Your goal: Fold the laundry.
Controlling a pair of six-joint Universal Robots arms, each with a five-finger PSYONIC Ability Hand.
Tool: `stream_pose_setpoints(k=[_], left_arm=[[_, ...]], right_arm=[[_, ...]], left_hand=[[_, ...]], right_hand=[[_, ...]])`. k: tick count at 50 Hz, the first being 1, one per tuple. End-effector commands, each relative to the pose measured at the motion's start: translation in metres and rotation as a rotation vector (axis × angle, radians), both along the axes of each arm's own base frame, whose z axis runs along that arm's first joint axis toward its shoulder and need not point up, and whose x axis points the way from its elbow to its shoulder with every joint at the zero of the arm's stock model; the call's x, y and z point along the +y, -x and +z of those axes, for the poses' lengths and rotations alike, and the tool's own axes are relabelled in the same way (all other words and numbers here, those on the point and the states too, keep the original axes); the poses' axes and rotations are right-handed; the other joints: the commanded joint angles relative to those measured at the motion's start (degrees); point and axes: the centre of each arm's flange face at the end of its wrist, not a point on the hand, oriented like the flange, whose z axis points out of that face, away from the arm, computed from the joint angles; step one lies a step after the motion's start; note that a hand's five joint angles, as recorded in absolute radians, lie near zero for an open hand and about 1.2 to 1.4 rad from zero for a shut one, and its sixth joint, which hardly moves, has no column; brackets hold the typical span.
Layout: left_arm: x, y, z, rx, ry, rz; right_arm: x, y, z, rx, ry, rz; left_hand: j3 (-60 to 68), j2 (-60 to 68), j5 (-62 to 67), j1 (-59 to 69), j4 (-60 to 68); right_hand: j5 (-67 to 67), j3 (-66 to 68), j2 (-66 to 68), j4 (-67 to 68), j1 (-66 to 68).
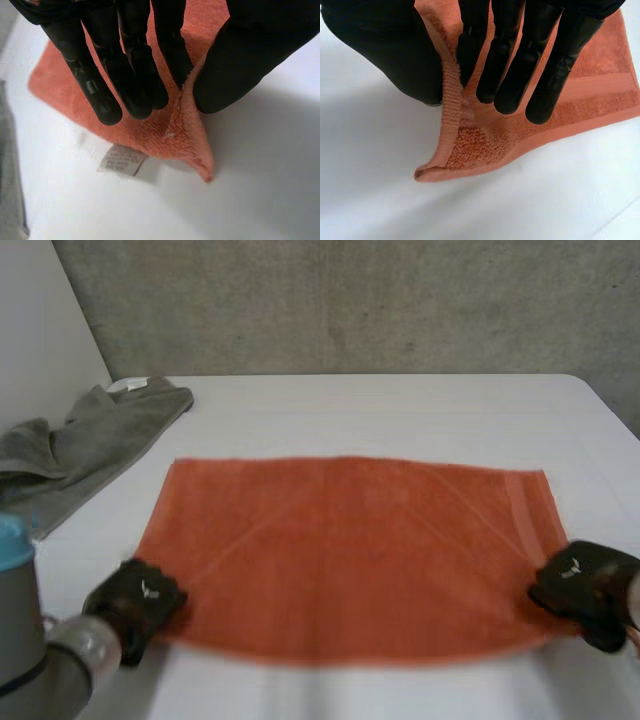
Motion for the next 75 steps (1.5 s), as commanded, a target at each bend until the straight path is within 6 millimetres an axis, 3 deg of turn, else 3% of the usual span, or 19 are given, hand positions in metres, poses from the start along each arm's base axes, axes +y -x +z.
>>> stream_pose_setpoints(k=[1,4,15,18,29,30,31,32,33,34,35,39,42,48,50,55,60,67,75], left_arm=[[-0.013,0.011,0.009,-0.016,0.085,-0.050],[-0.058,0.027,0.003,0.014,0.161,-0.041],[-0.173,0.081,-0.009,0.086,0.471,0.009],[-0.191,0.089,-0.011,0.111,0.541,0.006],[-0.229,0.108,-0.028,0.132,0.706,-0.027],[-0.229,0.109,-0.031,0.131,0.707,-0.034],[-0.229,0.110,-0.032,0.131,0.706,-0.037],[-0.230,0.109,-0.033,0.134,0.703,-0.036],[-0.229,0.109,-0.033,0.134,0.703,-0.036],[-0.228,0.109,-0.034,0.134,0.703,-0.033],[-0.227,0.109,-0.035,0.135,0.703,-0.034],[-0.217,0.110,-0.032,0.140,0.703,-0.044],[-0.208,0.107,-0.019,0.145,0.711,-0.043],[-0.181,0.096,-0.009,0.149,0.657,-0.038],[-0.173,0.092,-0.002,0.161,0.649,-0.032],[-0.144,0.079,0.006,0.241,0.585,-0.008],[-0.138,0.073,0.006,0.332,0.533,0.009],[-0.158,0.055,0.000,0.349,0.507,0.021],[-0.191,0.057,-0.017,0.338,0.507,0.029]], right_arm=[[-0.013,0.008,0.007,-0.002,0.083,-0.024],[-0.056,0.001,-0.006,-0.051,0.171,-0.088],[-0.126,-0.049,-0.027,-0.021,0.437,-0.123],[-0.153,-0.058,-0.035,-0.044,0.520,-0.121],[-0.199,-0.087,-0.054,-0.096,0.682,-0.117],[-0.204,-0.088,-0.054,-0.094,0.717,-0.131],[-0.206,-0.088,-0.054,-0.092,0.730,-0.141],[-0.208,-0.089,-0.053,-0.093,0.742,-0.153],[-0.208,-0.090,-0.054,-0.098,0.748,-0.164],[-0.207,-0.092,-0.053,-0.104,0.752,-0.165],[-0.205,-0.094,-0.053,-0.109,0.754,-0.164],[-0.197,-0.097,-0.038,-0.158,0.760,-0.173],[-0.185,-0.092,-0.010,-0.240,0.771,-0.211],[-0.147,-0.084,0.031,-0.429,0.723,-0.229],[-0.139,-0.079,0.029,-0.450,0.683,-0.221],[-0.125,-0.035,0.004,-0.423,0.478,-0.270],[-0.110,-0.013,-0.019,-0.412,0.315,-0.307],[-0.112,0.002,-0.033,-0.418,0.316,-0.336],[-0.112,0.002,-0.034,-0.422,0.325,-0.334]], left_hand=[[11.6,11.4,13.7,15.4,11.1],[11.6,11.4,13.7,15.4,11.1],[11.6,11.4,13.7,15.4,11.1],[11.6,11.4,13.7,15.4,11.1],[11.6,11.4,13.7,15.4,11.1],[11.6,11.4,13.7,15.4,11.1],[11.6,11.4,13.7,15.4,11.1],[-1.0,-1.3,1.1,2.8,-1.5],[-17.8,-18.0,-15.7,-14.0,-18.3],[-55.3,-55.5,-53.1,-51.5,-55.7],[-58.4,-58.6,-56.3,-54.6,-58.9],[-58.4,-58.6,-56.3,-54.6,-58.9],[-58.4,-58.6,-56.3,-54.6,-58.9],[-58.4,-58.6,-56.3,-54.6,-58.9],[-58.4,-58.6,-56.3,-54.6,-58.9],[-58.4,-58.6,-56.3,-54.6,-58.9],[-58.4,-58.6,-56.3,-54.6,-58.9],[-58.4,-58.6,-56.3,-54.6,-58.9],[-58.4,-58.6,-56.3,-54.6,-58.9]], right_hand=[[12.8,12.3,12.8,11.9,23.7],[12.8,12.3,12.8,11.9,23.7],[12.8,12.3,12.8,11.9,23.7],[12.8,12.3,12.8,11.9,23.7],[12.8,12.3,12.8,11.9,23.7],[4.8,4.4,4.8,4.0,15.8],[-14.7,-15.2,-14.7,-15.6,-3.8],[-34.6,-35.0,-34.6,-35.4,-23.6],[-57.2,-57.7,-57.2,-58.1,-46.3],[-57.2,-57.7,-57.2,-58.1,-46.3],[-57.2,-57.7,-57.2,-58.1,-46.3],[-57.2,-57.7,-57.2,-58.1,-46.3],[-57.2,-57.7,-57.2,-58.1,-46.3],[-57.2,-57.7,-57.2,-58.1,-46.3],[-57.2,-57.7,-57.2,-58.1,-46.3],[-57.2,-57.7,-57.2,-58.1,-46.3],[-57.2,-57.7,-57.2,-58.1,-46.3],[-57.2,-57.7,-57.2,-58.1,-46.3],[-57.2,-57.7,-57.2,-58.1,-46.3]])
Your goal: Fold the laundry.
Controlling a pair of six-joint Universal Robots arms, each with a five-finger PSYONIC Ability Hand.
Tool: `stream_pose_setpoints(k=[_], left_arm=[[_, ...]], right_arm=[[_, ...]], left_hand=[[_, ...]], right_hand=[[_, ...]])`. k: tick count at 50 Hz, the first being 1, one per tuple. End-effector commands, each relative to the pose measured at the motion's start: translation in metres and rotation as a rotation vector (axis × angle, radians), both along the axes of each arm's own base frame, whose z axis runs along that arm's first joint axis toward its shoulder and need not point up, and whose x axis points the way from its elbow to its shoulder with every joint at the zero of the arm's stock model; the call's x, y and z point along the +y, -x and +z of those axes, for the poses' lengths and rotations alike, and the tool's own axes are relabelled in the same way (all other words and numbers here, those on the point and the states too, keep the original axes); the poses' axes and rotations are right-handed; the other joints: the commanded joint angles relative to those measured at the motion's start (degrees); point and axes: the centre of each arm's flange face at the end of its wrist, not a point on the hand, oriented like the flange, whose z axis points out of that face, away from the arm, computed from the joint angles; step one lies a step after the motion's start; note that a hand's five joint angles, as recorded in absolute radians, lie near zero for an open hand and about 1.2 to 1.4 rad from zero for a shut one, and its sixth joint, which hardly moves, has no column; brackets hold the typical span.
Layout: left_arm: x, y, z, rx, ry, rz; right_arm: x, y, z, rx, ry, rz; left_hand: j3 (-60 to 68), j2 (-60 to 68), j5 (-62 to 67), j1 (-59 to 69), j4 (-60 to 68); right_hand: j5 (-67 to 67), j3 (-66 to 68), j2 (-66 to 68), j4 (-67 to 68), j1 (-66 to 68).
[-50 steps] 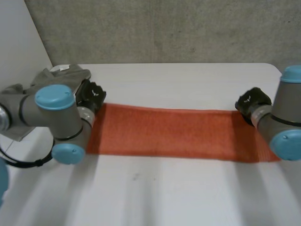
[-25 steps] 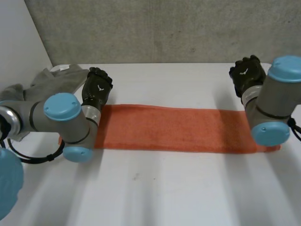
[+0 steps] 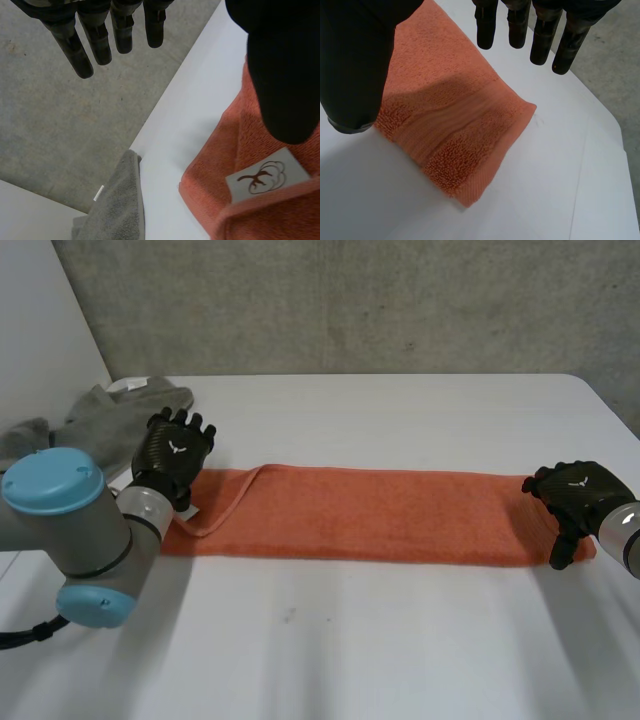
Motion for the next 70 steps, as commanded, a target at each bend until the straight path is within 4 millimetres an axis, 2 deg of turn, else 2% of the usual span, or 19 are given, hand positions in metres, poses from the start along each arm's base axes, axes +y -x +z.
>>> stream_pose_setpoints(k=[1,8,12,16,22,24,29,33,38,43,46,55,60,63,66,70], left_arm=[[-0.039,0.000,-0.020,-0.021,-0.003,0.016],[-0.073,-0.007,-0.033,-0.101,0.027,0.044],[-0.080,-0.009,-0.035,-0.141,0.033,0.050],[-0.066,-0.010,-0.033,-0.153,-0.024,0.038],[-0.037,-0.013,0.001,-0.053,-0.065,-0.027],[-0.031,-0.015,0.006,-0.019,-0.083,-0.040],[-0.008,-0.022,0.002,0.023,-0.193,-0.092],[0.001,-0.027,-0.007,0.011,-0.259,-0.106],[0.003,-0.032,-0.013,0.002,-0.289,-0.103],[-0.002,-0.034,-0.014,-0.013,-0.277,-0.097],[-0.010,-0.035,-0.025,-0.035,-0.279,-0.089],[-0.047,-0.032,-0.024,-0.037,-0.198,-0.060],[-0.093,-0.038,-0.018,-0.014,-0.067,0.058],[-0.116,-0.055,-0.013,0.019,-0.024,0.222],[-0.118,-0.058,-0.012,0.061,-0.027,0.270],[-0.103,-0.045,-0.017,0.076,-0.069,0.203]], right_arm=[[-0.003,-0.001,0.000,0.003,0.026,-0.003],[-0.003,-0.001,-0.003,0.002,0.041,-0.005],[-0.001,-0.001,-0.004,0.003,0.045,-0.005],[0.000,-0.001,-0.005,0.003,0.048,-0.004],[0.000,-0.002,-0.005,0.003,0.050,-0.002],[0.000,-0.001,-0.005,0.004,0.050,-0.003],[0.001,-0.002,-0.005,0.004,0.047,-0.001],[0.002,-0.002,-0.006,0.003,0.044,0.000],[0.002,-0.003,-0.007,0.003,0.043,0.003],[0.003,-0.003,-0.007,0.003,0.041,0.003],[0.003,-0.003,-0.008,0.003,0.038,0.003],[0.005,-0.003,-0.009,0.004,0.032,0.003],[0.007,-0.003,-0.011,0.004,0.024,0.003],[0.008,-0.003,-0.012,0.004,0.020,0.005],[0.008,-0.003,-0.013,0.004,0.023,0.005],[0.009,-0.004,-0.014,0.004,0.020,0.007]], left_hand=[[-2.0,-1.7,-3.0,-0.9,-1.6],[-2.0,-1.7,-3.0,-0.9,-1.6],[-2.0,-1.7,-3.0,-0.9,-1.6],[-2.0,-1.7,-3.0,-0.9,-1.6],[-2.0,-1.7,-3.0,-0.9,-1.6],[-2.0,-1.7,-3.0,-0.9,-1.6],[-2.0,-1.7,-3.0,-0.9,-1.6],[-2.0,-1.7,-3.0,-0.9,-1.6],[-2.0,-1.7,-3.0,-0.9,-1.6],[-2.0,-1.7,-3.0,-0.9,-1.6],[-2.0,-1.7,-3.0,-0.9,-1.6],[-1.5,-1.1,-2.4,-0.4,-1.1],[0.0,0.4,-0.9,1.1,0.4],[-0.6,-0.3,-1.6,0.5,-0.2],[-1.3,-1.0,-2.3,-0.2,-0.9],[-1.5,-1.1,-2.4,-0.4,-1.1]], right_hand=[[-3.9,-2.1,-2.5,-3.2,-1.4],[-3.9,-2.1,-2.5,-3.2,-1.4],[-3.9,-2.1,-2.5,-3.2,-1.4],[-3.9,-2.1,-2.5,-3.2,-1.4],[-3.9,-2.1,-2.5,-3.2,-1.4],[-3.9,-2.1,-2.5,-3.2,-1.4],[-3.9,-2.1,-2.5,-3.2,-1.4],[-3.9,-2.1,-2.5,-3.2,-1.4],[-3.9,-2.1,-2.5,-3.2,-1.4],[-3.9,-2.1,-2.5,-3.2,-1.4],[-3.9,-2.1,-2.5,-3.2,-1.4],[-3.9,-2.1,-2.5,-3.2,-1.4],[-3.9,-2.1,-2.5,-3.2,-1.4],[-3.9,-2.1,-2.5,-3.2,-1.4],[-3.9,-2.1,-2.5,-3.2,-1.4],[-3.9,-2.1,-2.5,-3.2,-1.4]])
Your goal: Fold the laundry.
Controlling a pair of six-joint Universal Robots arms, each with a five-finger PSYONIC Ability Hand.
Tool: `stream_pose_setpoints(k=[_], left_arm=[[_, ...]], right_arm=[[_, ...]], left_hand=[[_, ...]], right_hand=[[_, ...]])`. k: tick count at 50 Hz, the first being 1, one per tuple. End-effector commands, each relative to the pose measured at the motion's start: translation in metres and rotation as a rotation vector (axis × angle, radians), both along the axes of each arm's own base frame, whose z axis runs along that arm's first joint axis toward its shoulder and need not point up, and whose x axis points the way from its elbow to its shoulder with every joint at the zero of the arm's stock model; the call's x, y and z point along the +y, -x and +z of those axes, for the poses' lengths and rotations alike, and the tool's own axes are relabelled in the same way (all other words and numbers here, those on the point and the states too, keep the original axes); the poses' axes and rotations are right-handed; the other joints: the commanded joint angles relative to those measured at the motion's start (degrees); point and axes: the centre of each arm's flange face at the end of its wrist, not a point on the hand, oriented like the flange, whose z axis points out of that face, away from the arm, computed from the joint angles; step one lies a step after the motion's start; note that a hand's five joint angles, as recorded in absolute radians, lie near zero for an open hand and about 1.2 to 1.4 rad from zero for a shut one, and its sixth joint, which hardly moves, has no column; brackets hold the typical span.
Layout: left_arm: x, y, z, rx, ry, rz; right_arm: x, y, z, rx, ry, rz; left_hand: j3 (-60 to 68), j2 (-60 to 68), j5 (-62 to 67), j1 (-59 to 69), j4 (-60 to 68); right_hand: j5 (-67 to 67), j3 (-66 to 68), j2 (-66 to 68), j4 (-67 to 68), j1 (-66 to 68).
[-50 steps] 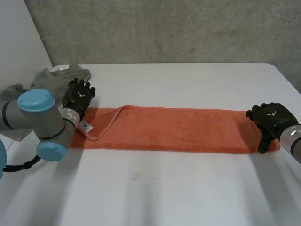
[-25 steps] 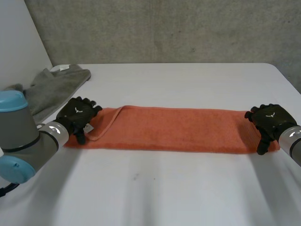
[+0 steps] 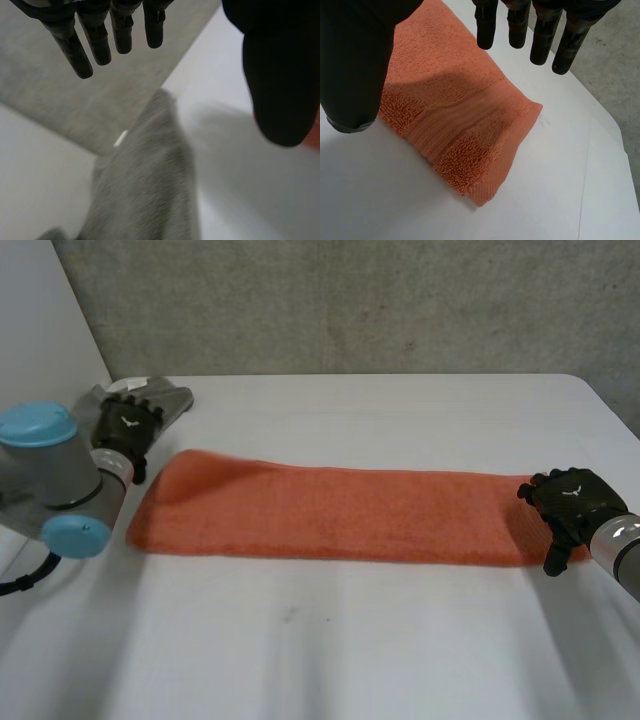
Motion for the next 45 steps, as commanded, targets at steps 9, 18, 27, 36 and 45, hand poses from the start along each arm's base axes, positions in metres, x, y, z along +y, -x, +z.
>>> stream_pose_setpoints(k=[9,18,27,36,45], left_arm=[[0.054,0.024,0.005,0.052,-0.086,-0.083],[0.093,0.019,0.028,0.060,-0.098,-0.099],[0.117,0.015,0.030,0.120,-0.132,-0.102],[0.120,0.014,0.024,0.139,-0.159,-0.096],[0.120,0.014,0.025,0.141,-0.157,-0.097]], right_arm=[[0.002,-0.002,-0.002,-0.004,-0.003,0.028],[0.000,-0.001,-0.003,-0.012,-0.003,0.043],[-0.009,-0.001,-0.016,-0.005,-0.014,0.039],[-0.018,0.002,-0.025,0.003,-0.020,0.029],[-0.037,0.021,-0.034,0.035,-0.025,-0.014]], left_hand=[[-1.2,-0.8,-2.1,-0.1,-0.8],[-1.3,-1.0,-2.3,-0.2,-0.9],[-1.3,-1.0,-2.3,-0.2,-0.9],[-1.3,-1.0,-2.3,-0.2,-0.9],[-1.3,-1.0,-2.3,-0.2,-0.9]], right_hand=[[1.4,3.2,2.8,2.0,3.8],[10.7,12.4,12.0,11.3,13.1],[15.4,17.2,16.7,16.0,17.8],[20.9,22.7,22.3,21.5,23.3],[66.1,67.9,67.5,66.8,68.6]])
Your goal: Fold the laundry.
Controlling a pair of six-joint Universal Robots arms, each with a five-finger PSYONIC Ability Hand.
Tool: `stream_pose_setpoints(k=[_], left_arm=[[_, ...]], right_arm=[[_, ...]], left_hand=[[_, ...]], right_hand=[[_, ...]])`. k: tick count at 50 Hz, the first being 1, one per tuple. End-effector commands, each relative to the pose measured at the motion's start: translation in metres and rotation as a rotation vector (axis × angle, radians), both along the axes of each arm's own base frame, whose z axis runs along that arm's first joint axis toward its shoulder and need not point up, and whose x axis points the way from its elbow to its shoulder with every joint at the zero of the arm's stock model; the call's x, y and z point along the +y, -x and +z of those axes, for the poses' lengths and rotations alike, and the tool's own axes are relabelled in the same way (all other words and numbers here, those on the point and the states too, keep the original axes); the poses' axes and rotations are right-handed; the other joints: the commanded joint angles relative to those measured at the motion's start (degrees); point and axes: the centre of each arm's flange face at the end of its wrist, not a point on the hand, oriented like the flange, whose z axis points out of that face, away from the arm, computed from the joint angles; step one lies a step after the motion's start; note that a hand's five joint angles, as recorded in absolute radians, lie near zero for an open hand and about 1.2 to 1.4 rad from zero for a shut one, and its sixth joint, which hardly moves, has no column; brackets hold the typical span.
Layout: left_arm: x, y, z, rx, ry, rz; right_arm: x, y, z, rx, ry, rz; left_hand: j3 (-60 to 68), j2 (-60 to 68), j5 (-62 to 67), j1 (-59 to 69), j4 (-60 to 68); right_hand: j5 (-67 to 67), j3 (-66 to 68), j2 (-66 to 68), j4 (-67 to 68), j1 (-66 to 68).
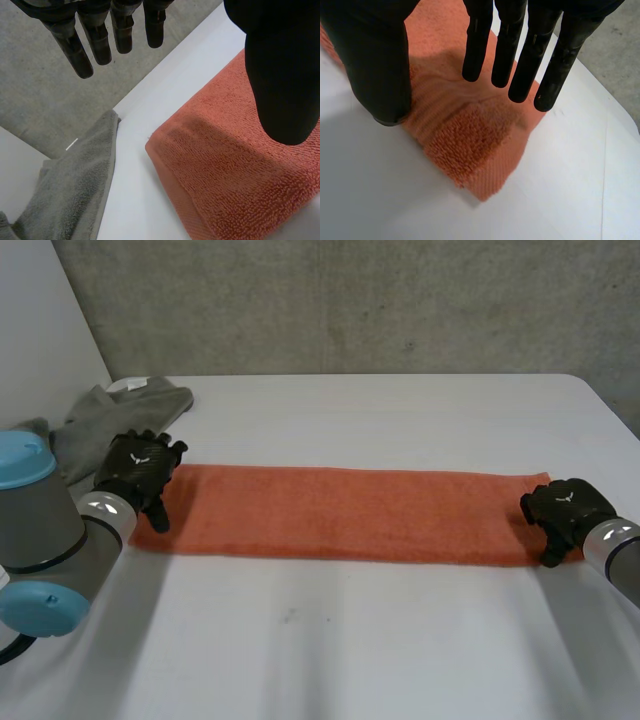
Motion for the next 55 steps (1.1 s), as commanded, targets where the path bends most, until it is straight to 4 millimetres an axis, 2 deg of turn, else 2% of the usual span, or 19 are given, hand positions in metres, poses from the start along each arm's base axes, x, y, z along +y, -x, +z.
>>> stream_pose_setpoints(k=[1,13,23,25,27,28,30,32,33,36,37,40,41,43,44,47,48,52,55], left_arm=[[0.000,0.000,0.002,0.000,0.004,0.000],[0.004,-0.001,0.007,0.002,0.014,0.001],[0.010,-0.003,0.010,0.004,0.014,0.004],[0.011,-0.003,0.011,0.006,0.018,0.003],[0.011,-0.004,0.012,0.005,0.020,0.004],[0.012,-0.003,0.013,0.007,0.021,0.003],[0.012,-0.003,0.015,0.008,0.028,0.003],[0.012,-0.003,0.017,0.010,0.034,0.003],[0.012,-0.003,0.018,0.010,0.034,0.003],[0.013,-0.004,0.021,0.013,0.044,0.005],[0.013,-0.004,0.023,0.014,0.047,0.005],[0.015,-0.004,0.025,0.015,0.053,0.005],[0.015,-0.004,0.027,0.018,0.057,0.007],[0.016,-0.005,0.028,0.023,0.059,0.009],[0.016,-0.005,0.028,0.027,0.058,0.010],[0.017,-0.004,0.029,0.049,0.053,0.011],[0.017,-0.004,0.029,0.052,0.052,0.012],[0.019,-0.003,0.027,0.061,0.043,0.009],[0.022,0.000,0.026,0.060,0.038,-0.005]], right_arm=[[-0.015,0.017,-0.007,0.030,-0.006,-0.035],[-0.030,0.059,0.004,0.070,0.003,-0.125],[-0.058,0.141,0.031,0.261,0.106,-0.259],[-0.061,0.146,0.035,0.297,0.124,-0.257],[-0.064,0.138,0.042,0.313,0.152,-0.236],[-0.065,0.131,0.046,0.309,0.164,-0.223],[-0.062,0.082,0.070,0.269,0.246,-0.125],[-0.057,0.057,0.083,0.235,0.287,-0.075],[-0.050,0.031,0.094,0.200,0.320,-0.018],[-0.035,-0.013,0.104,0.157,0.360,0.089],[-0.022,-0.047,0.108,0.136,0.387,0.178],[0.004,-0.098,0.113,0.108,0.439,0.318],[0.023,-0.133,0.114,0.085,0.472,0.415],[0.042,-0.162,0.110,0.060,0.490,0.499],[0.060,-0.189,0.105,0.036,0.502,0.578],[0.082,-0.218,0.090,0.016,0.486,0.677],[0.098,-0.235,0.075,0.006,0.458,0.749],[0.137,-0.264,0.037,-0.006,0.384,0.914],[0.149,-0.272,0.016,0.006,0.346,0.963]], left_hand=[[-1.3,-1.0,-2.3,-0.2,-0.9],[-1.3,-1.0,-2.3,-0.2,-0.9],[-1.5,-1.1,-2.4,-0.4,-1.1],[-1.5,-1.1,-2.4,-0.4,-1.1],[-1.5,-1.1,-2.4,-0.4,-1.1],[-1.5,-1.1,-2.4,-0.4,-1.1],[-1.5,-1.1,-2.4,-0.4,-1.1],[-1.5,-1.1,-2.4,-0.4,-1.1],[-1.5,-1.1,-2.4,-0.4,-1.1],[-1.5,-1.1,-2.4,-0.4,-1.1],[-1.5,-1.1,-2.4,-0.4,-1.1],[-1.7,-1.3,-2.6,-0.6,-1.3],[-1.7,-1.3,-2.6,-0.6,-1.3],[-1.7,-1.3,-2.6,-0.6,-1.3],[-1.7,-1.3,-2.6,-0.6,-1.3],[-1.7,-1.3,-2.6,-0.6,-1.3],[-1.7,-1.3,-2.6,-0.6,-1.3],[-1.7,-1.3,-2.6,-0.6,-1.3],[-1.7,-1.3,-2.6,-0.6,-1.3]], right_hand=[[37.7,35.9,35.8,35.9,41.4],[37.7,35.9,35.8,35.9,41.4],[37.7,35.9,35.8,35.9,41.4],[37.7,35.9,35.8,35.9,41.4],[37.7,35.9,35.8,35.9,41.4],[37.7,35.9,35.8,35.9,41.4],[37.7,35.9,35.8,35.9,41.4],[37.7,35.9,35.8,35.9,41.4],[37.7,35.9,35.8,35.9,41.4],[37.7,35.9,35.8,35.9,41.4],[37.7,35.9,35.8,35.9,41.4],[37.7,35.9,35.8,35.9,41.4],[37.7,35.9,35.8,35.9,41.4],[37.7,35.9,35.8,35.9,41.4],[37.7,35.9,35.8,35.9,41.4],[37.7,35.9,35.8,35.9,41.4],[37.7,35.9,35.8,35.9,41.4],[37.7,35.9,35.8,35.9,41.4],[37.7,35.9,35.8,35.9,41.4]])
